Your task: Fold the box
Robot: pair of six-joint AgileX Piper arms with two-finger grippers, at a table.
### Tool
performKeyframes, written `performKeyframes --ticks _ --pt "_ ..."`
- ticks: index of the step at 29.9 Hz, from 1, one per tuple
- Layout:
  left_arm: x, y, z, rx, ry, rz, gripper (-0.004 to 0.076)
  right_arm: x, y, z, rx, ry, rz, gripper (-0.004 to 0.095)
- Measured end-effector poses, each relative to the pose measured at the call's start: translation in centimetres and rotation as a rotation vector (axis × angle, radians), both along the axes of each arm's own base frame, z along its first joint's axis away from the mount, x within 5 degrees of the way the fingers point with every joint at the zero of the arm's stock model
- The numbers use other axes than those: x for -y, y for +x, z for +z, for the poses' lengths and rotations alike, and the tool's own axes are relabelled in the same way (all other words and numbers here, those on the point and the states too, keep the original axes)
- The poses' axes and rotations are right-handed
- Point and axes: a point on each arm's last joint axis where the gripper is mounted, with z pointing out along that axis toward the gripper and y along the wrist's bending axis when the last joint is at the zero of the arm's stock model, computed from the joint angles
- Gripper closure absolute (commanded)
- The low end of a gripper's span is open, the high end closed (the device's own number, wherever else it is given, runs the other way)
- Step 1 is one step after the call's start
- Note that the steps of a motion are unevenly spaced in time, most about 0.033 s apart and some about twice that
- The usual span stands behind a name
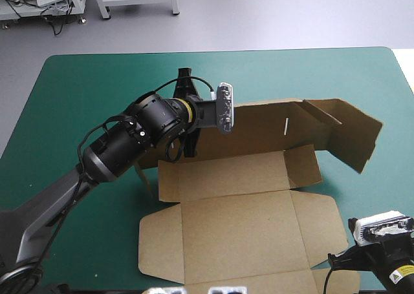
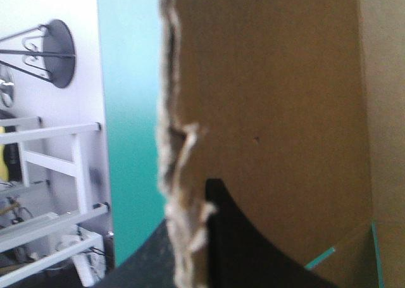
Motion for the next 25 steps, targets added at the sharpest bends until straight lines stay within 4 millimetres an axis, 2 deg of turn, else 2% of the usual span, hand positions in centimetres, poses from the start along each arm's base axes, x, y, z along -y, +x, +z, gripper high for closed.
performKeyframes --ticks 5,10,16,19,25 --pt "0.7 0.2 0.5 0.096 -0.003 -0.030 0.0734 0.0 0.0 0.0 0.004 0.005 -0.004 0.0921" --pt "0.9 1.4 0.1 0.205 -0.008 0.039 0.0734 0.0 0.1 0.2 0.020 0.047 -0.034 0.0921" --pt "0.8 1.9 -2.3 0.224 0.036 0.069 0.0734 0.1 0.1 0.6 0.035 0.102 -0.069 0.0921" --pt "0.9 1.9 -3.7 0.207 0.039 0.075 0.0734 0.0 -0.1 2.2 0.076 0.122 -0.078 0.0921" --pt "1.6 1.2 -5.5 0.266 0.070 0.069 0.0734 0.1 0.6 7.2 0.140 0.131 -0.080 0.0921"
